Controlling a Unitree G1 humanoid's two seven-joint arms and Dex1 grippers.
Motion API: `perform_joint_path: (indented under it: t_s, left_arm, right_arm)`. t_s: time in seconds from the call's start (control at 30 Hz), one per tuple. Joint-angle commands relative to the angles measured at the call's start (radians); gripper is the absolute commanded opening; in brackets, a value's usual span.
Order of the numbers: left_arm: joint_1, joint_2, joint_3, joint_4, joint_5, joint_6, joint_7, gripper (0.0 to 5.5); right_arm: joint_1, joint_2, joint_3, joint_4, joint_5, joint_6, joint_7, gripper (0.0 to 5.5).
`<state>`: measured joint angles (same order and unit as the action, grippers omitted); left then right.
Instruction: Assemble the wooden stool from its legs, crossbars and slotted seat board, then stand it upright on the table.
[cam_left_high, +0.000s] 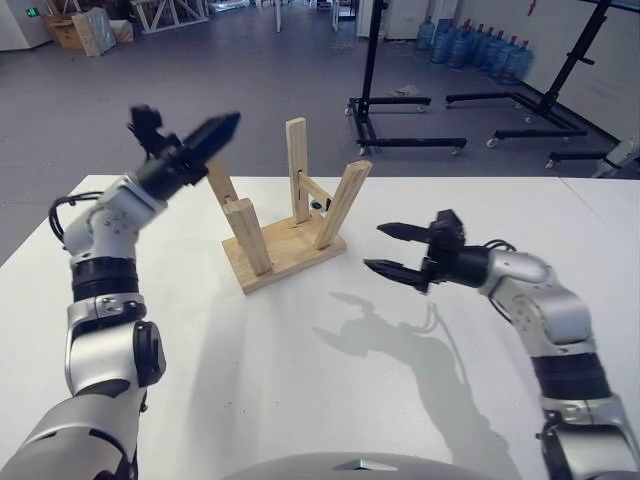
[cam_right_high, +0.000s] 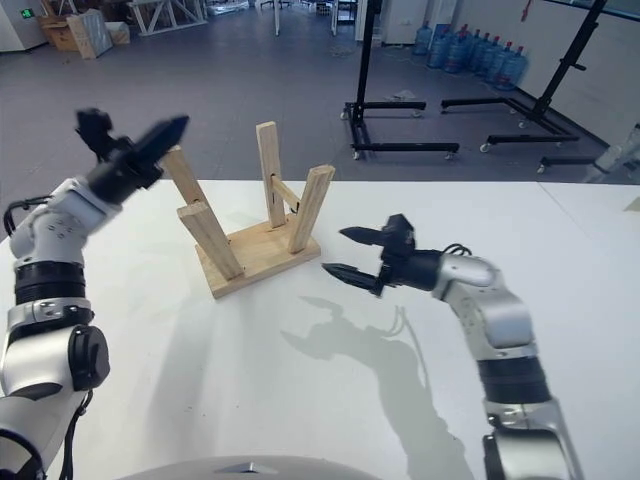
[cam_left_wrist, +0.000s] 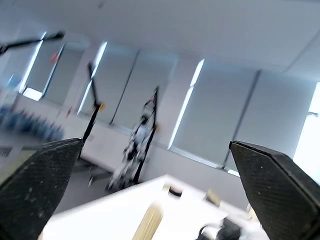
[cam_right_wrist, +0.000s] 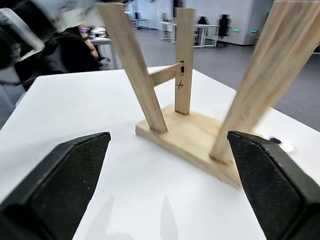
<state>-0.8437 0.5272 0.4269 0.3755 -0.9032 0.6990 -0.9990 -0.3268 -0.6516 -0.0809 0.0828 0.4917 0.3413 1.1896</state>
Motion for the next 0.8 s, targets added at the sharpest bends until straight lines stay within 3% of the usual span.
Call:
perform_joint_path:
  t_s: [0.03, 0.13, 0.23, 0.5, 0.8]
  left_arm:
    - [0.083, 0.228, 0.061, -0.168, -0.019, 0.09, -0.051, 5.4]
    - [0.347, 0.346, 0.051, -0.392, -0.003, 0.145, -0.135, 5.4]
    - [0.551, 0.314, 0.039, -0.591, -0.058, 0.195, -0.1, 5.4]
    - [0.644, 0.161, -0.167, -0.613, 0.029, 0.128, 0.007, 5.4]
    - [0.652, 0.15, -0.179, -0.592, 0.053, 0.087, 0.017, 5.4]
  right_arm:
    - [-0.204, -0.045, 0.007, 0.415, -0.124, -0.211, 0.053, 4.33]
    - [-0.395, 0.0, 0.007, 0.693, -0.189, -0.34, 0.004, 4.33]
    - [-0.544, 0.059, -0.006, 0.887, -0.204, -0.41, 0.0, 4.33]
    - [-0.663, 0.169, 0.044, 1.061, -0.265, -0.455, 0.218, 4.33]
    - [-0.733, 0.194, 0.029, 1.145, -0.335, -0.524, 0.11, 4.33]
